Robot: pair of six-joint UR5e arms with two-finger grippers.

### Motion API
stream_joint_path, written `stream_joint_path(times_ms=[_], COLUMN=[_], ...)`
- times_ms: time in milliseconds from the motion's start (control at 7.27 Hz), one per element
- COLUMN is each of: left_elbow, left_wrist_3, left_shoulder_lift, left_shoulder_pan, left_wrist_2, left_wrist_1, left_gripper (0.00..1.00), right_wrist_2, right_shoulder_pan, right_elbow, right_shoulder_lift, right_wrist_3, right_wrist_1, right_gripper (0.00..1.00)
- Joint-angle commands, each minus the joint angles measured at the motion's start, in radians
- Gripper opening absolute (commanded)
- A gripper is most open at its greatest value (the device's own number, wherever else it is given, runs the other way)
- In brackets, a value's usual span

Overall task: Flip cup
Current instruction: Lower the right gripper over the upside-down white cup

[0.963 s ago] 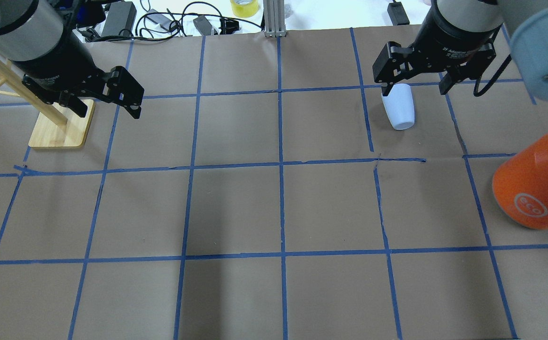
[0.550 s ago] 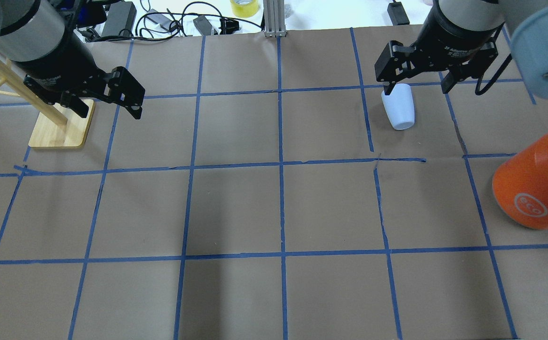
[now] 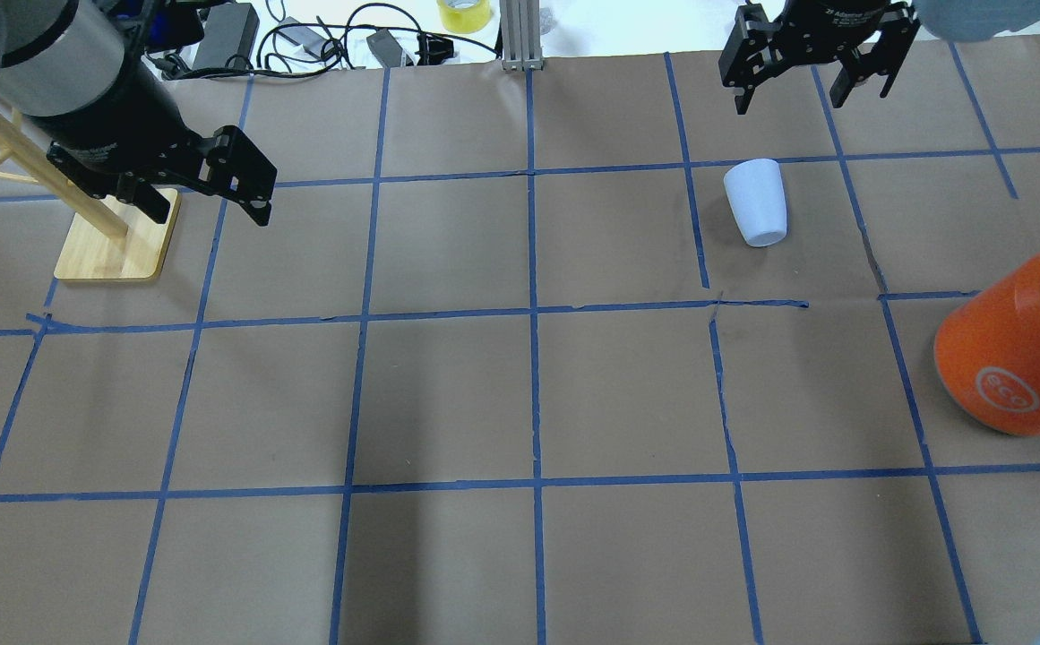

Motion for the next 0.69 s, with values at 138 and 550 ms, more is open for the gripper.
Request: stream_joint_path(times_ms=[138, 550], left_elbow=[0.000, 0.000], left_wrist_3=[0.000, 0.002], left_shoulder_lift=[0.002, 0.002], left_shoulder_pan=[0.001, -0.001], left_wrist_2=[0.000, 0.000], left_wrist_1=[0.000, 0.000], left_gripper=[1.00, 1.00], right_wrist_2=[0.017, 0.016], right_shoulder_pan=[-0.083, -0.085], right_elbow=[-0.004, 0.168], right_shoulder_lift=[0.222, 0.287], right_wrist_3=[-0.181, -0.198], right_wrist_1=[-0.174, -0.503], right_gripper=[0.99, 0.99])
